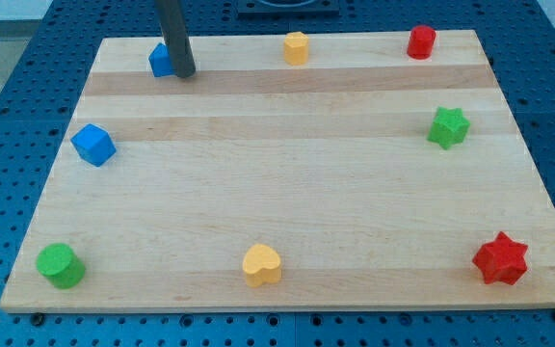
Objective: Slide the blue triangle slightly towards the top left
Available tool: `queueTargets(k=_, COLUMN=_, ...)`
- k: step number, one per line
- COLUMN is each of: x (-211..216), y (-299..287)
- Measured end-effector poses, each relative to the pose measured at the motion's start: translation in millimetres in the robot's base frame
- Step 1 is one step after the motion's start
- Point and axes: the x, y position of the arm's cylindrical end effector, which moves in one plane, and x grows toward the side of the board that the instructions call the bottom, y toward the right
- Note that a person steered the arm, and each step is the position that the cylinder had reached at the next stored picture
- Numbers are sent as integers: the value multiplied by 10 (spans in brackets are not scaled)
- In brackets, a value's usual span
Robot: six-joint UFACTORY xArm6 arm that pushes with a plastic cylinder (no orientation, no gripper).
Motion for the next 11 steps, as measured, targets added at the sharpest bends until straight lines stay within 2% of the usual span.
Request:
queueTargets(k=2, x=-59, y=-25)
queueTargets(k=3, x=-76, y=230)
queueTargets(k=5, x=-123, y=-236)
queueTargets(k=6, x=61, y=-252)
queueTargets(k=9, x=-122, y=-430)
queueTargets(k=11, x=-342, y=-144)
